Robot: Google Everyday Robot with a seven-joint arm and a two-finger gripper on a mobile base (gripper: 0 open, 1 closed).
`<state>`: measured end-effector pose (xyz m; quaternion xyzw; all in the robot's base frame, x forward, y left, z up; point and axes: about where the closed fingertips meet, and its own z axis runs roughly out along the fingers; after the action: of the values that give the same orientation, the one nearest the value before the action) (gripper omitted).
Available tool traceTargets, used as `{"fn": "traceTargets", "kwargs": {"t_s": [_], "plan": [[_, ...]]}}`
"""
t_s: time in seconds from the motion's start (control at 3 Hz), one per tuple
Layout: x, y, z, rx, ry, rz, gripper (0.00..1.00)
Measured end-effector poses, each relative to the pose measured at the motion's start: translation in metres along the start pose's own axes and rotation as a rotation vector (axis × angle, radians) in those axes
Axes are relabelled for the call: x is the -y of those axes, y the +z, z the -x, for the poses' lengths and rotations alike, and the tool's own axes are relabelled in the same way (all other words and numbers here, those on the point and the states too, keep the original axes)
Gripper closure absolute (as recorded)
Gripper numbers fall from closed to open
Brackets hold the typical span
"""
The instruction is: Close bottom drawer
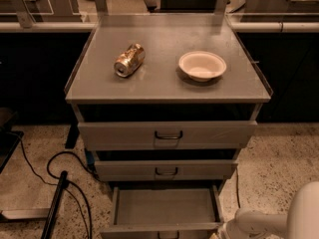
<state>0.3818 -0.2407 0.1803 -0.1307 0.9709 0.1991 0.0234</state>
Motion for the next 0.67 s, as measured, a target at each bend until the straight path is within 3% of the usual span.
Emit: {"fn": "traceTargets", "kwargs": {"t_s": [0.67], "plan": [[0.018, 0.018, 0.029, 0.025, 0.009, -0.026, 1.00]]}}
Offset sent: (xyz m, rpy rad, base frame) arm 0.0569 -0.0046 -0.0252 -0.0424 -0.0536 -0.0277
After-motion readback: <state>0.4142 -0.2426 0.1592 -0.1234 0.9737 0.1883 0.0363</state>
